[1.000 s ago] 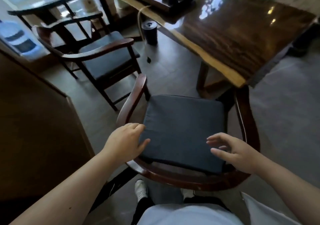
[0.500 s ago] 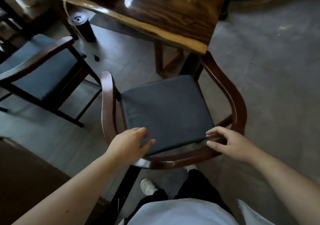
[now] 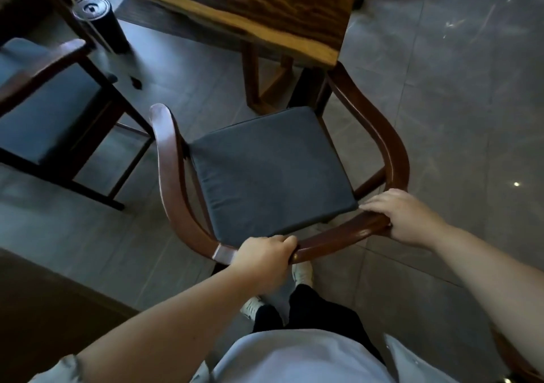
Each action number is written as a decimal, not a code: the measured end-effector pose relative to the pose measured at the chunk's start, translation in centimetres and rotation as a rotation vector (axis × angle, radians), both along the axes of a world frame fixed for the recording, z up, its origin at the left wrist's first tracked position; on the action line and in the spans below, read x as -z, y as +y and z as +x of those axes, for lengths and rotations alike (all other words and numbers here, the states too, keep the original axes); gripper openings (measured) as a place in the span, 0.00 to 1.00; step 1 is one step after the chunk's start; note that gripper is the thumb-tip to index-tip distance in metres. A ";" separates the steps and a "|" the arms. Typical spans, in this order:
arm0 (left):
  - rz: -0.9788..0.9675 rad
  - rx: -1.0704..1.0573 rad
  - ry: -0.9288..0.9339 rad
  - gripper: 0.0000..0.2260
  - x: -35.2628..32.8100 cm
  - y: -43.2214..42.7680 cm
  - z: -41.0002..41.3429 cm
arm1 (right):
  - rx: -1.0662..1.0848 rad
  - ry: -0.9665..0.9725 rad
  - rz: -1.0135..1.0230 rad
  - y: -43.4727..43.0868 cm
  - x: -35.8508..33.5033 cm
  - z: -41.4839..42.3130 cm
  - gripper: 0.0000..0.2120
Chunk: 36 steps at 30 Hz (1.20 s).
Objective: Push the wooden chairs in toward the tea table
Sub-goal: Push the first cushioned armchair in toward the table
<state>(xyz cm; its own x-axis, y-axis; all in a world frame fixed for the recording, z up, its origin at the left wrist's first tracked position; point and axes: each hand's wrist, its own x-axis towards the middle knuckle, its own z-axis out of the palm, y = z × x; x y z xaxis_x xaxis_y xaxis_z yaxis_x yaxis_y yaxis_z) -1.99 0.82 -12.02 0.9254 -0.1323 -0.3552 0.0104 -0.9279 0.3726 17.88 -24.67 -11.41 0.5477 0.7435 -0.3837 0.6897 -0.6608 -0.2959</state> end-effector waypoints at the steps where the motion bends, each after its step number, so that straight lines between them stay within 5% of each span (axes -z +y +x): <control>1: 0.013 0.030 -0.002 0.09 0.0 0.1 0.1 | -0.012 -0.018 0.026 -0.1 0.1 0.0 0.23; 22: 0.302 0.126 0.125 0.07 -2.5 17.8 -2.2 | 0.054 -0.008 0.258 13.6 1.8 -9.0 0.11; 33: 0.340 0.078 0.150 0.09 -3.3 20.7 -1.5 | -0.043 0.126 0.270 15.3 1.4 -7.5 0.21; 36: 0.336 0.020 0.132 0.08 -2.9 19.3 -1.5 | -0.038 0.127 0.082 13.2 1.6 -4.8 0.27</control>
<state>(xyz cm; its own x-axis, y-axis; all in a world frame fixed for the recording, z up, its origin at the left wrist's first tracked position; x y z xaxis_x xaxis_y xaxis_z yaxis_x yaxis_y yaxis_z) -3.47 20.15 -9.15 0.8670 -0.0053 -0.4983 0.0186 -0.9989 0.0430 13.10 -11.48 -13.01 0.4699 0.7942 -0.3854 0.6674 -0.6053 -0.4337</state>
